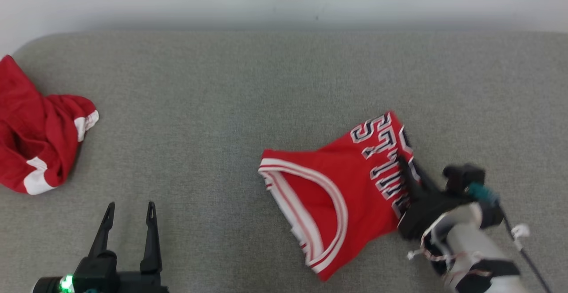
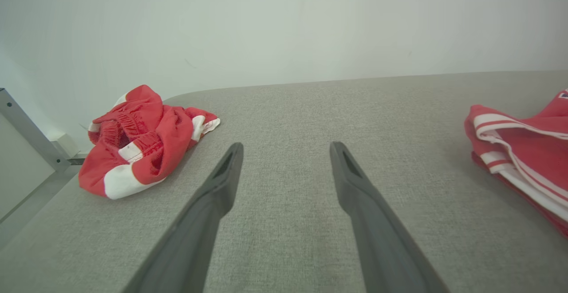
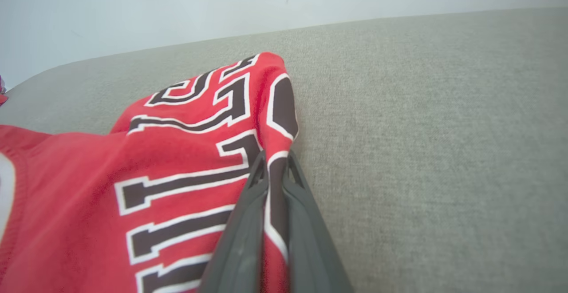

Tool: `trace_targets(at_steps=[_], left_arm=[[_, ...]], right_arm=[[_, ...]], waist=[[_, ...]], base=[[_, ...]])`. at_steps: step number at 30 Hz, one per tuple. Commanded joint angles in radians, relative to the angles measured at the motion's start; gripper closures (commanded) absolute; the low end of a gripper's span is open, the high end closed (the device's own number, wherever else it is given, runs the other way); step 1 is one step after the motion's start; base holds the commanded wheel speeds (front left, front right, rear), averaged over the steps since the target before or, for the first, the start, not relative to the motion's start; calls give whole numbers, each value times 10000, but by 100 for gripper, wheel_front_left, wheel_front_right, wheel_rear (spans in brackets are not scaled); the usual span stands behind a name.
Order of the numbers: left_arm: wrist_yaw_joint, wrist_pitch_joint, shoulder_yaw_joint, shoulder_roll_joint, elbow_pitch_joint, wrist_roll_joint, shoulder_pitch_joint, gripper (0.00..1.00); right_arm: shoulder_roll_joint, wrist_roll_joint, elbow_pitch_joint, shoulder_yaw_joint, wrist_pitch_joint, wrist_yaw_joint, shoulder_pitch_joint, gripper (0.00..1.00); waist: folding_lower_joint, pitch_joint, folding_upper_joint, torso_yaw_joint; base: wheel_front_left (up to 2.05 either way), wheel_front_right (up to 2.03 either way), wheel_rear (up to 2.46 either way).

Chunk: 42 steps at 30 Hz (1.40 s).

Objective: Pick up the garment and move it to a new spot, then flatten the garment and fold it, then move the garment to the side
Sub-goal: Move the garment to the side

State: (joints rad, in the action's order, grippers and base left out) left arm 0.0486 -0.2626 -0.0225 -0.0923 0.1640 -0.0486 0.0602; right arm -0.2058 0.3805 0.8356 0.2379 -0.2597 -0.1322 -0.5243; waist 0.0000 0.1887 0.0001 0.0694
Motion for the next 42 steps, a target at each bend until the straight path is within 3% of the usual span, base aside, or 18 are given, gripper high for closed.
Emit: trace_targets(at_steps=[1,7,22,34,42], left_arm=[[16,-33,51,53,-76,0,232,0],[21,-31,264,132,-233,59,770,0],[-41,-31,934,308,-1768,315,2234,0],[-189,-31,1293,83,-3198,755,2675,0],[-315,-31,1291,-133,-3755,747,2659,0]], right_arm=[[-248,113,3,17,-41,33,-383,100],[-1079,283,93,125,-18,31,-1564,100],[-4261,517,-49,551,315,31,-4318,100],[-6892,708,-625,865,940,31,-5382,100],[-8258,911,-921,735,1308,31,-5658,100]], waist=[[0,524,-1,-141],[0,1405,-1,-214],[0,3897,-1,-869],[0,4891,-1,-1105],[0,5285,-1,-1293]], base=[[0,0,0],[0,0,0],[0,0,0],[0,0,0],[0,0,0]])
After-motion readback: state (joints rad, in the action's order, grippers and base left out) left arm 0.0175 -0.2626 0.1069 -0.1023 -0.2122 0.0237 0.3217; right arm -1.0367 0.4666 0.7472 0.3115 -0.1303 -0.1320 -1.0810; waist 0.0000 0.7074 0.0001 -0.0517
